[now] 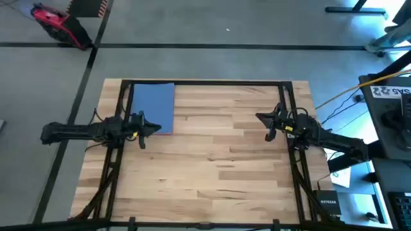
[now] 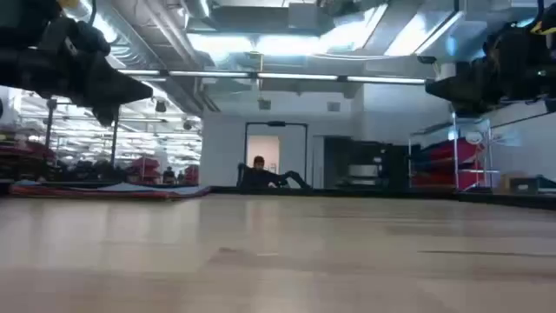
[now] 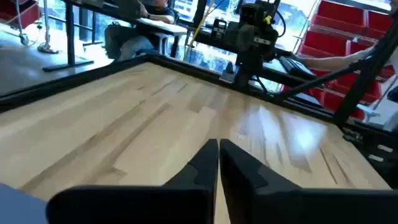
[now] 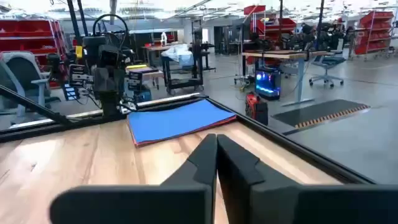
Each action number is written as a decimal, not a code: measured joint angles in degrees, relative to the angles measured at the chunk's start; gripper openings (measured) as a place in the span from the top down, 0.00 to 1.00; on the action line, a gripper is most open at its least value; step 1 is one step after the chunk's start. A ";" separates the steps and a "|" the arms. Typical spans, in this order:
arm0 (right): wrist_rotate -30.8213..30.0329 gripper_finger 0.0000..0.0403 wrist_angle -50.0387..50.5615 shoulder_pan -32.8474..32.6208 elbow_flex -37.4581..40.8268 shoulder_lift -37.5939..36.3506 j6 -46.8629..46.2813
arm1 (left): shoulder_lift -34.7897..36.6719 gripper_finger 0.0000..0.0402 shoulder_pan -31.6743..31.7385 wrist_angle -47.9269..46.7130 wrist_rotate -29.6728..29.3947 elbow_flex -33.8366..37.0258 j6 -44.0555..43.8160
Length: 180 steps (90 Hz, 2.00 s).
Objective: Organize paper
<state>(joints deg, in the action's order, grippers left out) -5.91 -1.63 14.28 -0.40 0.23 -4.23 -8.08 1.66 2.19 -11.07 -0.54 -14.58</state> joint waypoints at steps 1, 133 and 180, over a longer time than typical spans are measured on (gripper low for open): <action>0.00 1.00 0.00 0.00 0.00 0.01 0.00 | 0.00 1.00 -0.01 0.00 0.00 0.00 -0.01; -0.02 1.00 0.00 0.00 0.00 0.00 0.02 | -0.01 1.00 0.00 -0.01 0.00 0.00 0.01; 0.00 1.00 0.00 0.00 0.00 0.01 0.02 | 0.04 1.00 0.39 0.19 -0.79 0.02 -6.56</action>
<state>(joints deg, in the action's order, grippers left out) -5.91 -1.63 14.28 -0.40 0.24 -4.21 -8.03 2.06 2.37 -11.86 -0.51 -21.14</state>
